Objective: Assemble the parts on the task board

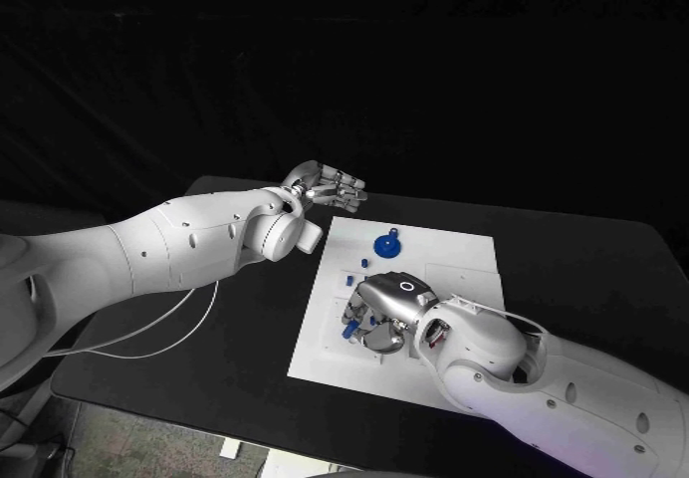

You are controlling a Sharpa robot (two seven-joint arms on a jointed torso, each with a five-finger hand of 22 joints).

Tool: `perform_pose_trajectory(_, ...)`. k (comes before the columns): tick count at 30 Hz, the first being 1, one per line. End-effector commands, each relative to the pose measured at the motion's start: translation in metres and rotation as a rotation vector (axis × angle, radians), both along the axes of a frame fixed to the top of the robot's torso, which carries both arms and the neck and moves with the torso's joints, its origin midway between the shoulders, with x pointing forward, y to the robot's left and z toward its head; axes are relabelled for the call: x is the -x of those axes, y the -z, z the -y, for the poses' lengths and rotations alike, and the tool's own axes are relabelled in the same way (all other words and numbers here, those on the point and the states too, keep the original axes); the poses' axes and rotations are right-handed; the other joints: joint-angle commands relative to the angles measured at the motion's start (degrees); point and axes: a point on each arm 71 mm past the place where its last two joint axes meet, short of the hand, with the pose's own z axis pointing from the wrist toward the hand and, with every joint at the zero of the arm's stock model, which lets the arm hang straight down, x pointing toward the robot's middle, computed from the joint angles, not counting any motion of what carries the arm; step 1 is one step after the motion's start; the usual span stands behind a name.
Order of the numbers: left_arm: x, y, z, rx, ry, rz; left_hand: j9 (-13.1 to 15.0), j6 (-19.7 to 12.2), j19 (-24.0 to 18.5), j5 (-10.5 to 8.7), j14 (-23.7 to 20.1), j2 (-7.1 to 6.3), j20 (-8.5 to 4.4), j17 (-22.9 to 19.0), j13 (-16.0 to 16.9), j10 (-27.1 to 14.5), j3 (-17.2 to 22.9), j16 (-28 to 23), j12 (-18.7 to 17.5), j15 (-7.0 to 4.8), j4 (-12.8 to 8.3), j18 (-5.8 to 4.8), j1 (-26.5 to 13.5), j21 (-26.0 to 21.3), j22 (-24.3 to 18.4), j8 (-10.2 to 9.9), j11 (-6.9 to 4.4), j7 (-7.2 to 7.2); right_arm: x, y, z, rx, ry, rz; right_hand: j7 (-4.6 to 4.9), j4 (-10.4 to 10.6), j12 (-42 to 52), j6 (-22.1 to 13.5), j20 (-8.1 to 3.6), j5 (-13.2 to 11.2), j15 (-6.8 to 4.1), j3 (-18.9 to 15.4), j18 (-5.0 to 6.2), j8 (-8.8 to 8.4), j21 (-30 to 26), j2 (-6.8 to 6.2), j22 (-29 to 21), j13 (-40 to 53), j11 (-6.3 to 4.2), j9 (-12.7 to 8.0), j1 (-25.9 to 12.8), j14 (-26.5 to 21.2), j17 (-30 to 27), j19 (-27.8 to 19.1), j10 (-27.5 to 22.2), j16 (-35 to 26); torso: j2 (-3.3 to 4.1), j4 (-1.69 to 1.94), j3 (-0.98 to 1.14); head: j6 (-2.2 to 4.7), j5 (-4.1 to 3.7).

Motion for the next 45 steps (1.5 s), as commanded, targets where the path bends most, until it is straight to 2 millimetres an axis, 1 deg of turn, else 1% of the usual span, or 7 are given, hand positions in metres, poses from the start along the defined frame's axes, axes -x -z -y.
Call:
perform_pose_trajectory(1,0.001,-0.001,0.003,0.012,0.018,-0.001,-0.08,0.21,-0.45,0.17,0.07,0.56,0.14,0.06,-0.06,-0.02,0.23,-0.14,-0.01,0.04,-0.06,0.43,-0.1,-0.07,0.05,-0.11,-0.12,0.02,0.001,0.003,-0.001,0.047,-0.015,0.02,0.02,-0.39,0.13,0.47,-0.42,0.3,-0.38,-0.06,0.63,0.36,-0.09,0.69,-0.04,0.04,-0.74,0.27,0.11,-0.03,-0.05,2.37,1.26,-0.2,-0.01,-0.1,-0.03,-0.04,-0.02)
perform_pose_trajectory(9,0.001,-0.001,0.003,0.012,0.019,-0.002,-0.08,0.21,-0.45,0.17,0.07,0.56,0.14,0.06,-0.06,-0.02,0.23,-0.14,-0.01,0.04,-0.06,0.43,-0.1,-0.07,0.05,-0.11,-0.12,0.02,0.0,0.009,0.0,0.084,-0.012,0.023,0.02,-0.59,0.13,0.49,-0.42,0.23,-0.39,-0.12,0.6,0.37,-0.07,0.8,0.0,0.04,-0.74,0.28,0.04,-0.05,-0.05,2.36,1.27,-0.2,0.0,-0.06,0.04,-0.24,-0.15)
perform_pose_trajectory(16,0.001,0.0,0.003,0.012,0.019,-0.003,-0.08,0.21,-0.45,0.17,0.07,0.56,0.14,0.06,-0.06,-0.02,0.23,-0.14,-0.01,0.04,-0.06,0.43,-0.1,-0.07,0.05,-0.11,-0.12,0.02,0.0,0.012,0.0,0.1,-0.012,0.024,0.02,-0.59,0.13,0.49,-0.42,0.23,-0.39,-0.12,0.6,0.37,-0.07,0.8,0.0,0.04,-0.74,0.28,0.04,-0.05,-0.05,2.36,1.27,-0.2,0.0,-0.04,0.01,-0.45,0.0)
perform_pose_trajectory(30,0.001,0.0,0.003,0.011,0.02,-0.006,-0.08,0.18,-0.51,0.17,0.03,0.59,0.16,0.06,-0.06,-0.04,0.22,-0.14,-0.01,0.06,0.07,0.43,-0.12,-0.15,0.29,-0.11,-0.11,0.02,-0.001,0.014,0.002,0.127,-0.001,0.04,0.0,-0.82,0.13,0.53,-0.42,0.01,-0.4,-0.11,0.62,0.37,0.05,0.91,0.09,0.04,-0.75,0.3,-0.01,-0.06,-0.01,2.35,1.3,-0.21,-0.03,-0.12,0.0,-0.51,0.05)
perform_pose_trajectory(37,0.001,0.0,0.004,0.011,0.021,-0.007,-0.08,0.18,-0.51,0.17,0.03,0.59,0.16,0.06,-0.06,-0.04,0.22,-0.14,-0.01,0.06,0.07,0.43,-0.12,-0.15,0.29,-0.11,-0.11,0.02,0.0,0.017,-0.004,0.14,-0.012,0.035,0.01,-0.84,0.13,0.54,-0.42,-0.04,-0.4,-0.11,0.6,0.37,0.07,0.95,0.13,0.04,-0.76,0.3,-0.09,-0.06,0.0,2.34,1.32,-0.21,-0.01,-0.08,-0.05,-0.64,0.0)
perform_pose_trajectory(40,0.001,0.0,0.005,0.012,0.023,-0.007,-0.08,0.18,-0.51,0.17,0.03,0.59,0.16,0.06,-0.06,-0.04,0.22,-0.14,-0.01,0.06,0.07,0.43,-0.12,-0.15,0.29,-0.11,-0.11,0.02,0.0,0.021,-0.008,0.147,-0.019,0.03,0.04,-0.86,0.12,0.44,-0.42,0.04,-0.39,-0.16,0.63,0.35,-0.31,0.95,0.03,0.03,-0.73,0.28,-0.16,-0.11,-0.03,2.27,1.2,-0.28,-0.02,0.01,-0.03,-0.7,-0.11)
perform_pose_trajectory(45,0.001,0.0,0.006,0.012,0.025,-0.008,-0.08,0.18,-0.51,0.17,0.03,0.59,0.16,0.06,-0.06,-0.04,0.22,-0.14,-0.01,0.06,0.07,0.43,-0.12,-0.15,0.29,-0.11,-0.11,0.02,0.001,0.027,-0.012,0.16,-0.026,0.023,0.05,-0.9,0.13,0.4,-0.42,0.11,-0.4,-0.21,0.64,0.35,-0.51,0.94,-0.03,0.04,-0.72,0.27,-0.17,-0.12,-0.06,2.25,1.17,-0.32,-0.05,-0.03,-0.07,-0.79,-0.02)
